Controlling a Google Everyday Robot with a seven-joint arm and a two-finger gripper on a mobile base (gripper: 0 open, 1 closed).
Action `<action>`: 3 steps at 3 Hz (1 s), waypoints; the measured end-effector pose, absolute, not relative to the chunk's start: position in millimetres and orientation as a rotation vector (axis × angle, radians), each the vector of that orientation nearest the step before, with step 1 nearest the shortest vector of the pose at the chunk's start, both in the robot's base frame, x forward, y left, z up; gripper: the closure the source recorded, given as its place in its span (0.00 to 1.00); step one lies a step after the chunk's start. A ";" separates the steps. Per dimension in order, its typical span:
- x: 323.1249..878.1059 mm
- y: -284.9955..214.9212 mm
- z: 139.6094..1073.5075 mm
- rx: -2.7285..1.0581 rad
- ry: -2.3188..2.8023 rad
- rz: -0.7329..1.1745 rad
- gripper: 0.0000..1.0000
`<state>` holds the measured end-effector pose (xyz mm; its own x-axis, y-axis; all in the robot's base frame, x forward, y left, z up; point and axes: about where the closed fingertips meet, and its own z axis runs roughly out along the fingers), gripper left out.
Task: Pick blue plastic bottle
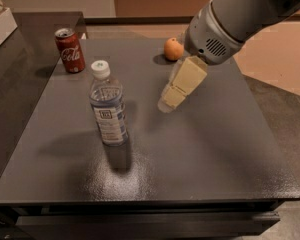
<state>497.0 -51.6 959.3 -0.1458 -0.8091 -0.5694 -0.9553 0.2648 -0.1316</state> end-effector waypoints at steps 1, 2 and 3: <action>494.7 -9.7 962.8 -1.589 1.910 0.443 0.00; 483.8 26.2 962.6 -1.627 1.838 0.526 0.00; 467.9 51.1 958.3 -1.683 1.785 0.591 0.00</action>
Offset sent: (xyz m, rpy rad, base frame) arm -0.0247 0.1194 -0.0011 0.2071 0.0204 0.2088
